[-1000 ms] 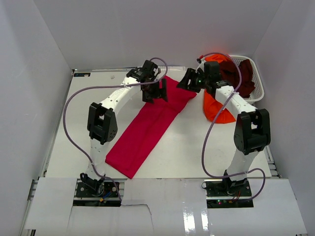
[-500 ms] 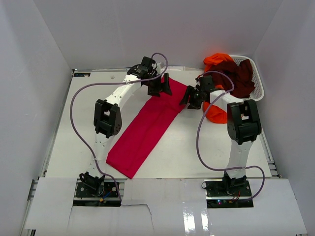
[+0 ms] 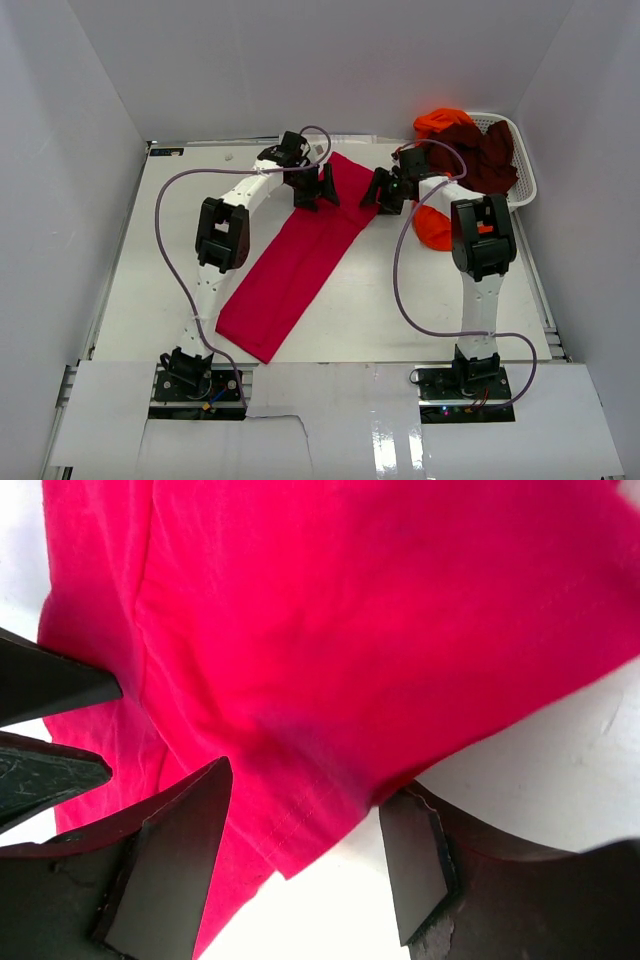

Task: Fold and stack the t-shirts
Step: Rotate the tshirt 90 degrees, then grab the bottom of the folded rectangular tshirt with both arms

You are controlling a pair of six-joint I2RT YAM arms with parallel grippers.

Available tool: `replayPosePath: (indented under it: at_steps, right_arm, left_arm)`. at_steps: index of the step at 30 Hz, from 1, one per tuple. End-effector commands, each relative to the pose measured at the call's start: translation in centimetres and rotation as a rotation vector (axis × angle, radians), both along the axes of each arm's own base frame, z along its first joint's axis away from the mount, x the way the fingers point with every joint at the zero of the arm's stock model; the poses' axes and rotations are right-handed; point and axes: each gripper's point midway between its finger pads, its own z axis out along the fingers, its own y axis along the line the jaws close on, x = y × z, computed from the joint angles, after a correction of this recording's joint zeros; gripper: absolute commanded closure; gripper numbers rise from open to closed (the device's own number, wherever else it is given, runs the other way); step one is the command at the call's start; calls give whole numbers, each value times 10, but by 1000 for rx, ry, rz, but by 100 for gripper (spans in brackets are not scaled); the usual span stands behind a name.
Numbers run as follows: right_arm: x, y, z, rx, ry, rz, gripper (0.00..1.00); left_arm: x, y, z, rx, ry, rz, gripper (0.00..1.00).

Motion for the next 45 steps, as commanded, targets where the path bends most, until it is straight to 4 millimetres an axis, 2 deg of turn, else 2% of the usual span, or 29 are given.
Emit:
replayPosePath:
  at_steps: [1,5,11,12,13,16,17,20,21,22,23,24,26,27,29,30,33,34,35,36,37,38,39,40,41,42,43,44,45]
  right_arm:
    - [13,2,1,5,-24,-1,34]
    - [24,7,-2,20,-28,6,33]
    - [47,26,-14,104,-37,24,33]
    - [49,29,-25,122,-13,16,33]
    - [57,36,-17,161,-41,31,33]
    - [64,49,-19,251,-37,30,33]
    - [74,54,-9,282,-83,41,33]
    - [78,60,-5,324,-97,56,33]
    - [76,60,-2,328,-101,60,33]
    - [75,60,11,332,-125,64,33]
    - [71,58,13,323,-134,73,32]
    - [61,56,22,319,-148,83,32]
    - [46,54,27,308,-161,122,32]
    - [30,51,30,301,-153,134,32]
    - [15,46,35,282,-168,164,32]
    - [1,43,40,277,-171,177,32]
    - [-24,37,51,264,-187,209,32]
    - [-31,37,53,268,-185,221,32]
    - [-37,36,64,266,-209,237,32]
    - [-44,35,64,264,-203,247,32]
    - [-58,33,54,253,-163,253,32]
    - [-67,33,59,248,-165,261,32]
    - [-76,34,55,240,-152,277,32]
    - [-94,32,42,233,-104,283,32]
    - [-103,32,45,231,-105,292,32]
    - [-115,36,41,220,-91,308,32]
    - [-134,34,27,207,-50,312,32]
    - [-141,35,30,197,-58,315,32]
    - [-154,42,27,185,-47,338,32]
  left_arm:
    - [11,4,0,-30,-14,15,12]
    - [22,22,-16,-12,4,67,12]
    - [50,70,-37,-63,63,204,12]
    - [58,83,-37,-66,58,231,12]
    - [62,89,-43,-64,61,245,12]
    - [81,114,-39,-80,46,301,12]
    - [84,121,-43,-78,51,320,12]
    - [98,151,-44,-56,31,389,12]
    - [101,158,-42,-54,25,402,11]
    - [105,172,-42,-57,25,428,12]
    - [107,176,-40,-67,24,434,12]
    - [109,184,-38,-73,21,449,11]
    - [113,188,-30,-83,6,454,11]
    - [114,187,-19,-97,-6,454,11]
    - [112,180,-1,-142,-15,434,11]
    - [113,176,24,-176,-39,432,11]
    - [105,157,74,-243,-86,382,11]
    - [101,154,113,-267,-140,374,10]
    - [92,151,124,-278,-137,370,10]
    - [85,150,139,-291,-146,367,10]
    - [73,150,177,-304,-200,366,10]
    - [58,153,168,-282,-156,380,10]
    - [51,161,171,-242,-162,413,10]
    - [35,166,194,-213,-214,410,10]
    - [13,173,170,-151,-138,430,10]
    - [4,188,162,-61,-138,482,10]
    - [-14,195,175,-28,-164,493,10]
    - [-40,202,141,38,-88,482,10]
    - [-54,207,132,74,-66,484,10]
